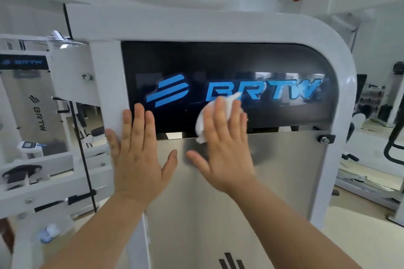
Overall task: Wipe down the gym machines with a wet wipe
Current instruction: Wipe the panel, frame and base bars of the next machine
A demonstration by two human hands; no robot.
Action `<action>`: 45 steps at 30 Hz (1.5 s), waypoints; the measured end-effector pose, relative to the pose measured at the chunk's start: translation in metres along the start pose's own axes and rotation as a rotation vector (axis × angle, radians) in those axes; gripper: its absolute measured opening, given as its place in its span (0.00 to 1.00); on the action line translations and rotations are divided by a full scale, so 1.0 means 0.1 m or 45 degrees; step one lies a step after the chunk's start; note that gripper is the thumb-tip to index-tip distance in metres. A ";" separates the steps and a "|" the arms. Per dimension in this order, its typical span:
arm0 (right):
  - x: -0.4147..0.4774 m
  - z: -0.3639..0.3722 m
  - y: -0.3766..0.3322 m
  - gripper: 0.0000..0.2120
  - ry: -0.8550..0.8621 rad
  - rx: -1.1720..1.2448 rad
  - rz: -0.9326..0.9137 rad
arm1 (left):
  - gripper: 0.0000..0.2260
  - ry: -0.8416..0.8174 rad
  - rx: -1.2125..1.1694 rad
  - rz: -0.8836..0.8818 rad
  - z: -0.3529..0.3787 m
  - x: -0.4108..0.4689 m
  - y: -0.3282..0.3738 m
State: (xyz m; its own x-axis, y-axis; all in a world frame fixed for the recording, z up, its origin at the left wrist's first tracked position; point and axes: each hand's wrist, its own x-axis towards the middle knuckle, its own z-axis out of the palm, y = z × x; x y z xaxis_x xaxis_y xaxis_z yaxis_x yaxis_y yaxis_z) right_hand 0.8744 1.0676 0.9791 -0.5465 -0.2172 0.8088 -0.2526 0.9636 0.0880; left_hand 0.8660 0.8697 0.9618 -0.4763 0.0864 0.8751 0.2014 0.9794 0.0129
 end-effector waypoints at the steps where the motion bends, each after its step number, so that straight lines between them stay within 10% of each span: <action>1: -0.02 0.02 -0.03 0.44 -0.013 -0.038 -0.125 | 0.41 0.001 -0.004 0.007 -0.02 0.00 0.00; 8: 0.24 -0.13 0.11 0.45 0.180 0.096 0.416 | 0.39 -0.071 -0.008 0.069 -0.21 -0.02 -0.11; 21: 0.53 0.07 -1.24 0.42 0.011 -0.057 -0.337 | 0.33 0.030 -0.165 0.096 -0.32 -0.19 -0.95; 45: 1.40 -0.32 -1.80 0.47 0.102 -0.383 -0.103 | 0.33 0.211 -0.554 0.414 0.05 0.47 -1.71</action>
State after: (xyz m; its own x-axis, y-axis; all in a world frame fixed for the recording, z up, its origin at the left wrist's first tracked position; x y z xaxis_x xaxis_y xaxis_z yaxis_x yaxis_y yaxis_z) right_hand 0.8685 0.8684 1.0951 -0.4668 -0.2939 0.8341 -0.0389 0.9491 0.3126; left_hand 0.8043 0.7073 0.9986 -0.1968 0.3066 0.9313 0.6663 0.7386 -0.1023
